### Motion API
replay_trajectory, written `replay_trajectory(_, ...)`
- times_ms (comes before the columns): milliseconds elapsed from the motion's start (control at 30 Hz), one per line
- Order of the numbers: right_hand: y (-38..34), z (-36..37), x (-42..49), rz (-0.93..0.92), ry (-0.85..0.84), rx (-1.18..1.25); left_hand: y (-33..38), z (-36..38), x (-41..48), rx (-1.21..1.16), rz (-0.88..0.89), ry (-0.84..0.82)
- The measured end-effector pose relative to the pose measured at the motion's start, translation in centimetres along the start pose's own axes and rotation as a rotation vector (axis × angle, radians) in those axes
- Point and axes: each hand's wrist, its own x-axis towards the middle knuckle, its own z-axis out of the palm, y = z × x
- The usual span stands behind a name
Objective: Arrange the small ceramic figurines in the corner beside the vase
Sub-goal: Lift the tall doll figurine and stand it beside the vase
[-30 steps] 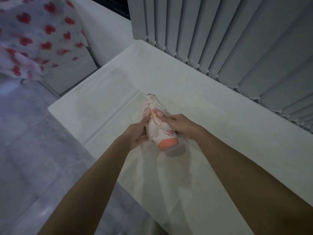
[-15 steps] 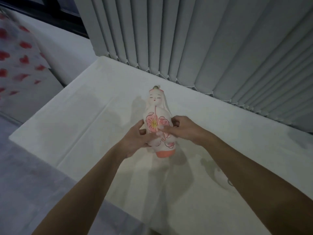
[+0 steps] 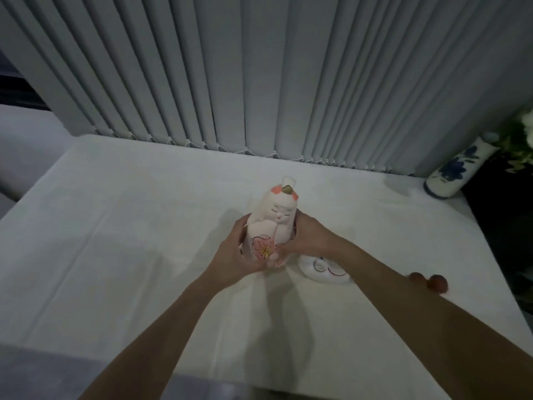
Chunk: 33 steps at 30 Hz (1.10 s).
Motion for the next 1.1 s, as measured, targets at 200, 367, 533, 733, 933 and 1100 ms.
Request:
replay_trajectory(200, -0.2, 2.1, 1.2, 0.009, 0.036, -0.038, -1.3, -1.3, -0.5, 0.032, 0.007, 0.049)
replay_trajectory(367, -0.6, 1.9, 2.0, 0.009, 0.036, -0.075, -1.6, -1.7, 0.1, 0.047, -0.013, 0.045)
replay_trajectory(533, -0.5, 1.6, 2.5, 0.031, 0.012, -0.109, -1.7, -1.8, 0.5, 0.042, -0.044, 0.039)
replay_trajectory(733, -0.2, 1.6, 1.7, 0.014, 0.020, 0.004, -1.8, -2.1, 0.4, 0.019, -0.067, 0.028)
replay_trajectory(933, 0.8, 2.8, 1.5, 0.028, 0.159, 0.009, -2.2, -2.4, 0.4, 0.051, -0.093, 0.035)
replay_trajectory(1100, 0.7, 1.7, 2.8, 0.007, 0.149, 0.041, -1.4, -2.5, 1.5, 0.094, -0.069, 0.051)
